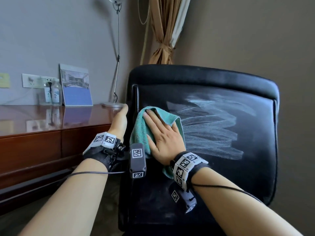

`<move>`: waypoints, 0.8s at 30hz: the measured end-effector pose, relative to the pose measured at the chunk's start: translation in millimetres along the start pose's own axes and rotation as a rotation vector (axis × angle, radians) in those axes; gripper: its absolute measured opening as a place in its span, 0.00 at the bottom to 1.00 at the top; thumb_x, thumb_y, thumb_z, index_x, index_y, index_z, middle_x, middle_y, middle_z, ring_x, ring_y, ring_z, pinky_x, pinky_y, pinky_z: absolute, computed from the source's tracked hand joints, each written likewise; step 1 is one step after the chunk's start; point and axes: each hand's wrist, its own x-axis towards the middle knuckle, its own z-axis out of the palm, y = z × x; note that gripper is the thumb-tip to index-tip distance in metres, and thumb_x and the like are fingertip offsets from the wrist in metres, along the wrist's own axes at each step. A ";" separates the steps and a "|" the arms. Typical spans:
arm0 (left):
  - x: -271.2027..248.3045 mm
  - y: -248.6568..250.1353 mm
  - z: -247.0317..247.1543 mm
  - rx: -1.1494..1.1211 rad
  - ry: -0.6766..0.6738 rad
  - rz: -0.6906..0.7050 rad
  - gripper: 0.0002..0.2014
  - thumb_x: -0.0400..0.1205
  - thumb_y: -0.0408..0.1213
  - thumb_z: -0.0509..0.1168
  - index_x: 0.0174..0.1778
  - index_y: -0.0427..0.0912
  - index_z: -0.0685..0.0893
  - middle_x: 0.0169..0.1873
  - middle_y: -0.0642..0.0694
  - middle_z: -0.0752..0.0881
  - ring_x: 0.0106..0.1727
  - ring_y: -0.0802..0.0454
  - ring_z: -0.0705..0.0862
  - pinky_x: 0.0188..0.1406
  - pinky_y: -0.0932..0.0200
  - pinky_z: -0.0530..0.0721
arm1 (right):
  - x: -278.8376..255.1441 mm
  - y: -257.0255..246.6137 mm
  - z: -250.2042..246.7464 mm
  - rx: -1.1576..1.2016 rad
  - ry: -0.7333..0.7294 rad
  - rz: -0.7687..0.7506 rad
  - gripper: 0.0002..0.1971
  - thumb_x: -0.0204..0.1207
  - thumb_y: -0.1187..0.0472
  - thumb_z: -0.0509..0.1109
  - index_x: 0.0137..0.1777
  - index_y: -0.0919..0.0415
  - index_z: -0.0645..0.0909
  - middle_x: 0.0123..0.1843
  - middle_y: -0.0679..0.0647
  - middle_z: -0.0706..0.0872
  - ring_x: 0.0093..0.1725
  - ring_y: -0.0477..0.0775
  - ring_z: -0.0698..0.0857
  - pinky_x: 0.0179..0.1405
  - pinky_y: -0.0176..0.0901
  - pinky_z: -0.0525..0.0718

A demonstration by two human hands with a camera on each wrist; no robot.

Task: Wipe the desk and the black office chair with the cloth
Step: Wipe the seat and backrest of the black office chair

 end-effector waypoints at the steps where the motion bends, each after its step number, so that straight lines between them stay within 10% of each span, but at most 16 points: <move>1: 15.8 -9.0 -1.2 0.023 0.000 0.018 0.52 0.58 0.77 0.63 0.76 0.52 0.72 0.76 0.49 0.72 0.75 0.48 0.72 0.76 0.42 0.67 | 2.9 8.8 -4.8 -0.030 0.002 -0.004 0.32 0.82 0.45 0.50 0.85 0.44 0.48 0.86 0.39 0.51 0.81 0.41 0.61 0.80 0.50 0.54; 3: 38.0 -21.4 -0.4 0.034 0.020 0.021 0.53 0.51 0.84 0.62 0.69 0.57 0.79 0.72 0.52 0.77 0.74 0.49 0.74 0.75 0.43 0.68 | 14.6 33.2 -18.2 -0.108 0.035 0.018 0.31 0.83 0.44 0.50 0.85 0.43 0.48 0.85 0.38 0.52 0.82 0.42 0.59 0.81 0.55 0.55; 10: -14.2 1.2 13.9 0.144 0.096 0.070 0.44 0.75 0.71 0.48 0.82 0.47 0.63 0.80 0.46 0.66 0.79 0.46 0.66 0.80 0.42 0.62 | 31.7 42.4 -12.0 -0.128 0.226 0.335 0.35 0.78 0.42 0.54 0.85 0.44 0.48 0.86 0.44 0.51 0.85 0.49 0.47 0.83 0.57 0.40; 16: -24.2 6.8 -4.3 0.153 0.133 0.033 0.63 0.53 0.85 0.51 0.82 0.51 0.64 0.81 0.46 0.64 0.80 0.46 0.66 0.79 0.41 0.62 | -21.0 3.6 12.5 -0.009 0.020 0.127 0.35 0.79 0.41 0.52 0.85 0.40 0.43 0.86 0.40 0.45 0.84 0.46 0.50 0.78 0.60 0.50; 21: -47.6 19.2 -4.8 0.172 0.081 0.051 0.45 0.75 0.75 0.47 0.84 0.50 0.58 0.83 0.48 0.59 0.82 0.48 0.60 0.82 0.43 0.56 | 53.0 29.4 -24.4 -0.037 0.131 0.151 0.32 0.81 0.41 0.50 0.84 0.40 0.47 0.86 0.40 0.49 0.84 0.45 0.48 0.81 0.60 0.50; 24: -42.3 13.1 -17.0 0.163 0.060 0.001 0.54 0.62 0.82 0.53 0.82 0.54 0.64 0.81 0.49 0.65 0.79 0.48 0.67 0.79 0.42 0.62 | 55.8 5.4 -5.8 -0.025 0.221 0.250 0.34 0.79 0.44 0.54 0.85 0.44 0.49 0.86 0.44 0.52 0.85 0.50 0.47 0.82 0.61 0.43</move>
